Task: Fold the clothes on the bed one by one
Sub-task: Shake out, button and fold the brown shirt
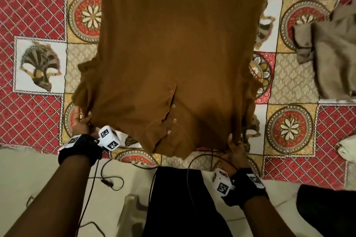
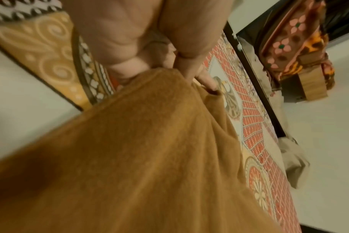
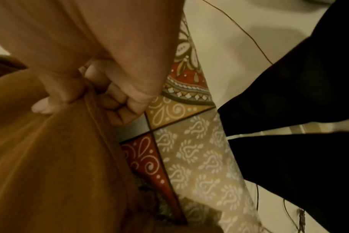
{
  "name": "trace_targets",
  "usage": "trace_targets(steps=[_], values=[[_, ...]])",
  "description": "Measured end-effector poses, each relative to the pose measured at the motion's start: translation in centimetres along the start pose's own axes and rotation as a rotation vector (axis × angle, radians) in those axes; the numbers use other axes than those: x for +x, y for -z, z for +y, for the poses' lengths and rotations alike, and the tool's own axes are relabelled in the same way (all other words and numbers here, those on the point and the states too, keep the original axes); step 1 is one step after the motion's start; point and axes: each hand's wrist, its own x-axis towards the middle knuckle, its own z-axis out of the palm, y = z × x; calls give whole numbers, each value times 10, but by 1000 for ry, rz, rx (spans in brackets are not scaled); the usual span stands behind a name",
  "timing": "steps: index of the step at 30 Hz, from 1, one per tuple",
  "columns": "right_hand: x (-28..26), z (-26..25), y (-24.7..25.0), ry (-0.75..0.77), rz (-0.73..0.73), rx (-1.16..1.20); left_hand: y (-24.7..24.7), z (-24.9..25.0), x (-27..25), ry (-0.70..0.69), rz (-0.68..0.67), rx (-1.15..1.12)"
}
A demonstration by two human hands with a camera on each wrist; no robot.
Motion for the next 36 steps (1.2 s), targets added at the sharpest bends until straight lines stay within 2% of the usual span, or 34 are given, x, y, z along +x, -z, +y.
trace_targets(steps=[1,2,3,5,6,7,8,9,10,11,12,13,15,17,18,20,21,23,25,27,29,33,36], values=[[5,3,5,7,-44,-50,5,-2,5,0,-20,-100],[5,5,4,-46,23,22,13,-8,10,31,-59,-180],[4,8,1,-66,-1,45,18,-9,13,94,-54,-296],[-5,11,6,2,5,-56,24,-4,13,197,-7,-215],[-10,8,4,36,30,-48,28,-1,8,170,26,-48],[-9,5,6,96,40,8,35,-2,10,101,49,200],[-8,-2,10,168,115,27,39,3,11,35,71,325],[-4,-9,17,189,197,65,42,4,10,-4,88,204],[0,-18,24,186,284,48,37,5,6,-130,118,228],[9,-26,30,208,369,-3,28,6,-3,-333,149,299],[10,-36,34,257,398,-118,10,10,-20,-482,118,424],[15,-47,36,325,393,-247,-10,10,-37,-622,28,582],[19,-70,31,414,292,-514,-53,-3,-82,-765,-379,843],[24,-94,21,461,153,-637,-94,-29,-121,-884,-748,1053],[28,-105,16,488,110,-699,-115,-46,-140,-934,-891,1147],[37,-117,13,503,49,-853,-149,-79,-177,-995,-1090,1249],[40,-118,13,497,14,-904,-162,-93,-194,-1044,-1123,1262],[40,-118,15,482,-12,-872,-183,-119,-219,-1114,-1121,1274],[42,-116,23,396,-5,-607,-195,-138,-233,-1068,-1066,1284],[45,-118,31,316,-80,-342,-202,-150,-234,-1025,-1000,1249],[52,-127,38,262,-148,-229,-207,-163,-229,-1011,-920,1263],[62,-168,55,257,-198,-246,-212,-176,-232,-1017,-800,1253],[72,-199,72,276,-247,-335,-218,-176,-244,-1077,-717,1305]])
